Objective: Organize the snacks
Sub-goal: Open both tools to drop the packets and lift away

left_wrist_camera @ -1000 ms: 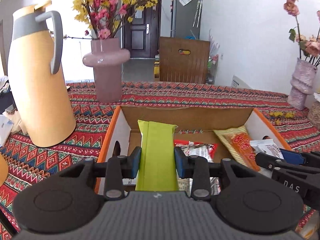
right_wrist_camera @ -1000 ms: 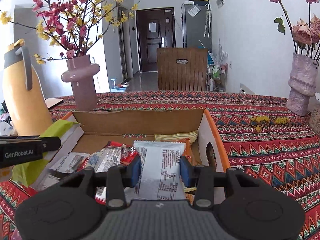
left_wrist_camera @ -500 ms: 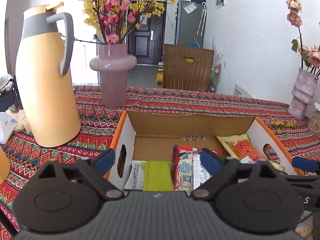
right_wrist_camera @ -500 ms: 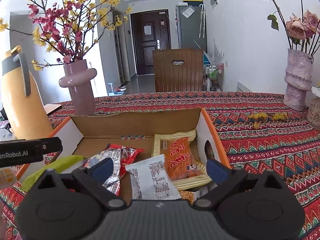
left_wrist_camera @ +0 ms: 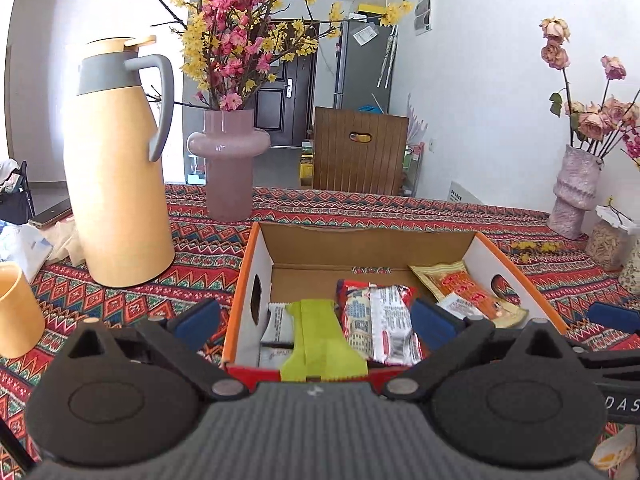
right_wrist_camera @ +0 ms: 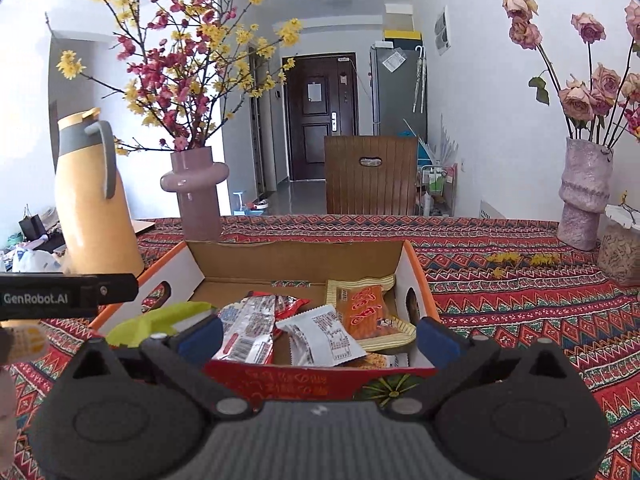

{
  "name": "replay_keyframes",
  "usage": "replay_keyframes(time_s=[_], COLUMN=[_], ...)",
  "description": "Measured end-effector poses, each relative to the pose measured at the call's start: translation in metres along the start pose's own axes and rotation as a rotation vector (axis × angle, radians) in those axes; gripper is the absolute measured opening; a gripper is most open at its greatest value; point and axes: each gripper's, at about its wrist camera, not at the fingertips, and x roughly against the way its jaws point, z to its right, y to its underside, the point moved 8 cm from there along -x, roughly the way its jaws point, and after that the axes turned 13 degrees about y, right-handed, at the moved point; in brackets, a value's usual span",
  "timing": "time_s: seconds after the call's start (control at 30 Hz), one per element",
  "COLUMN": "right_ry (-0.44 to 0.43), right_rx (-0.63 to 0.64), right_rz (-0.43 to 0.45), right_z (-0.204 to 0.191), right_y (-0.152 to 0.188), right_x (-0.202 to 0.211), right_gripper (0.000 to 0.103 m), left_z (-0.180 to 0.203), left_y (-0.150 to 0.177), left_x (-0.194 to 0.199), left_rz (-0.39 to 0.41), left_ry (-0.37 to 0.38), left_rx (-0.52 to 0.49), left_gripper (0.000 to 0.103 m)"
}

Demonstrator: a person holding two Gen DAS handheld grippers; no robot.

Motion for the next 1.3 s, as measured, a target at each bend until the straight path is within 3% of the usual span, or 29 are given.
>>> replay_keyframes(time_s=[0.4,1.0,1.17,1.3], right_ry=[-0.026,-0.031,-0.045,-0.040], right_rx=[-0.005,0.005,0.024,0.039], right_rz=[-0.001,-0.117,-0.124,-0.163], right_z=[0.001,-0.004,-0.019,-0.029], right_y=[0.037,0.106,0.112,0.121], right_x=[0.061,0.093,0.099,0.094], right_gripper=[0.103,0.103,0.091,0.073], left_z=[0.003,-0.012,-0.011,-0.005], left_y=[0.037,0.107,0.110,0.112], left_x=[0.057,0.085,0.089,0.093], left_rz=[0.006,-0.095,-0.101,-0.100], left_ry=[0.030,0.031,0.037,0.054], left_rx=[-0.017,0.029,0.036,0.029], left_gripper=[0.103,0.103,0.103,0.103])
